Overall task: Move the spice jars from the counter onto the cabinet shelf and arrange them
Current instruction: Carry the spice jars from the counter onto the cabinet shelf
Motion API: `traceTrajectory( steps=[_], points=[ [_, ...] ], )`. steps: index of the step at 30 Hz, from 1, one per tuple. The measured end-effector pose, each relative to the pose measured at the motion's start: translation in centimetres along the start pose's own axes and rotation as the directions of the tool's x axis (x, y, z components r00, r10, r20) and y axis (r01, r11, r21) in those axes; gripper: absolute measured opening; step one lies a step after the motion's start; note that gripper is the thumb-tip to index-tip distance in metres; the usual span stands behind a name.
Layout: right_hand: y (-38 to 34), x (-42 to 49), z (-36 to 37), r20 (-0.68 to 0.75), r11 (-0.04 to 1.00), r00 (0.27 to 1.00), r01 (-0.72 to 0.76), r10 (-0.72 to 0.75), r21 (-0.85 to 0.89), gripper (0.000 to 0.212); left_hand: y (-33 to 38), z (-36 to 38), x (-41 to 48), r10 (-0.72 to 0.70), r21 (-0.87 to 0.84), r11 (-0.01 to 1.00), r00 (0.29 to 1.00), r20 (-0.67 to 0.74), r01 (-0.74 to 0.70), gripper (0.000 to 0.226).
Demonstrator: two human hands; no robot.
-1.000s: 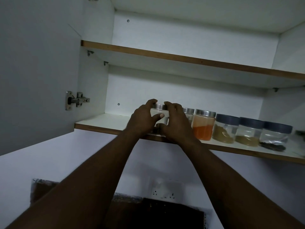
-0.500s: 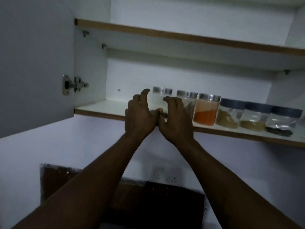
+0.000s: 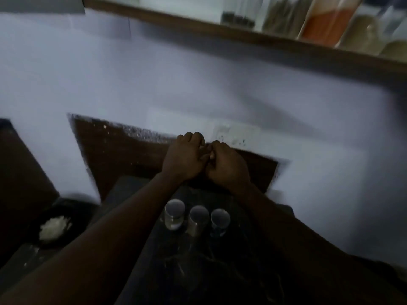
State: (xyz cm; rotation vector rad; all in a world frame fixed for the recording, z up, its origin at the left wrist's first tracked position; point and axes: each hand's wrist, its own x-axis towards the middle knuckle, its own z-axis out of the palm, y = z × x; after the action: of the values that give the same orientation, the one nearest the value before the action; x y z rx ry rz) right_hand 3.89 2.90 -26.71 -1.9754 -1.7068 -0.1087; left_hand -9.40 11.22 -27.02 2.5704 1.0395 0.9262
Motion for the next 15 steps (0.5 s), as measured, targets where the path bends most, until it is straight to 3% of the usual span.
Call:
traceTrajectory(
  steps=[4, 8, 10, 12, 15],
  points=[
    [2.2, -4.6, 4.8, 0.207, 0.996, 0.975, -0.084, 0.079, 0.019, 0.032, -2.3, 4.9, -4.5, -0.14, 0.051, 0.99, 0.961, 0.237, 0.132, 0.05],
    [3.7, -7.6, 8.4, 0.444, 0.986, 0.884, -0.093, 0.145, -0.137, 0.057, -3.8, 9.4, -8.3, -0.25, 0.056, 0.964, 0.82, 0.515, 0.259, 0.062],
    [4.6, -8.8, 10.2, 0.515, 0.98, 0.841, -0.087, 0.168, -0.178, 0.067, -4.5, 11.3, -9.9, -0.3, 0.113, 0.951, 0.766, 0.569, 0.289, 0.075],
    [5.5, -10.1, 12.1, 0.552, 0.976, 0.814, -0.074, 0.178, -0.207, 0.069, -5.1, 13.1, -11.3, -0.279, 0.17, 0.96, 0.738, 0.614, 0.221, 0.08],
    [6.5, -11.3, 14.7, 0.533, 0.968, 0.825, -0.067, 0.191, -0.243, 0.078, -5.7, 15.1, -12.6, -0.269, 0.126, 0.96, 0.705, 0.657, 0.249, 0.087]
  ],
)
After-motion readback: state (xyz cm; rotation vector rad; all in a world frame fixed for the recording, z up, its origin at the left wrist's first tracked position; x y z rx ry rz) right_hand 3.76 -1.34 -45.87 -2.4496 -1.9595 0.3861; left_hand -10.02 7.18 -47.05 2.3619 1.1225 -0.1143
